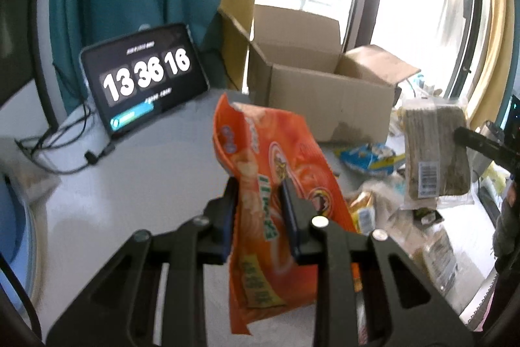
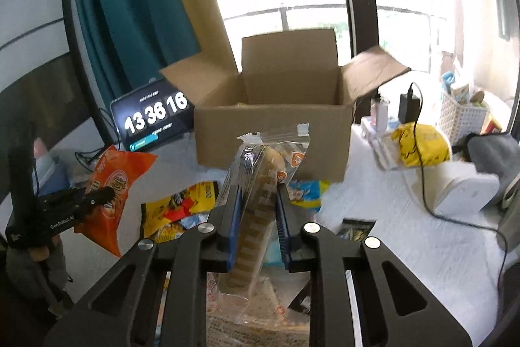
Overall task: Organize snacks
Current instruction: 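Lift both held packages over the box and release them inside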
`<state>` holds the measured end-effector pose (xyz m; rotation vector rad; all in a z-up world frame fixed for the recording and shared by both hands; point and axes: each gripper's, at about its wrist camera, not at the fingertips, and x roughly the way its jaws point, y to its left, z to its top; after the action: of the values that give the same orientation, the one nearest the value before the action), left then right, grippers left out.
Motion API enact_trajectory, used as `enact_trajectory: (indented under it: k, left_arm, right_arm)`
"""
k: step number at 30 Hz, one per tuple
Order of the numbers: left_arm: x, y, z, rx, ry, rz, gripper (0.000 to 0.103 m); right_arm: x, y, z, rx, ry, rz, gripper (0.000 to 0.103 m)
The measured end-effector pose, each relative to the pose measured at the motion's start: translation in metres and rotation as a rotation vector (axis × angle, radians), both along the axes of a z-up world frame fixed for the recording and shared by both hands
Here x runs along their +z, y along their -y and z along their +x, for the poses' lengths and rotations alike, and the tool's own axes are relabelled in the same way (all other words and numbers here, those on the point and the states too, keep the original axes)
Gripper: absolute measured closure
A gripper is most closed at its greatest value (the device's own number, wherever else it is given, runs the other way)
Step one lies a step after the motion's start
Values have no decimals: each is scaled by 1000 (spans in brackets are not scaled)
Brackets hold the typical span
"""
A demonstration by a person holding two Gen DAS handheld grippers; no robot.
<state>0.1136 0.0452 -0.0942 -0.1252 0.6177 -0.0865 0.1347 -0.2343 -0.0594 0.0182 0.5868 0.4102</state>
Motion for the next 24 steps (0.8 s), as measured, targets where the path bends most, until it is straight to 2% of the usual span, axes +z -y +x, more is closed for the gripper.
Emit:
enact_trajectory:
  k: [12,24]
  left_arm:
    - [44,19,24,-31,128,36,76]
    - [79,23,54,-59,227,75,76]
  right_arm:
    - [22,23,24,-45,70,4,81]
    - [46,26,51,-38,158,-30,81]
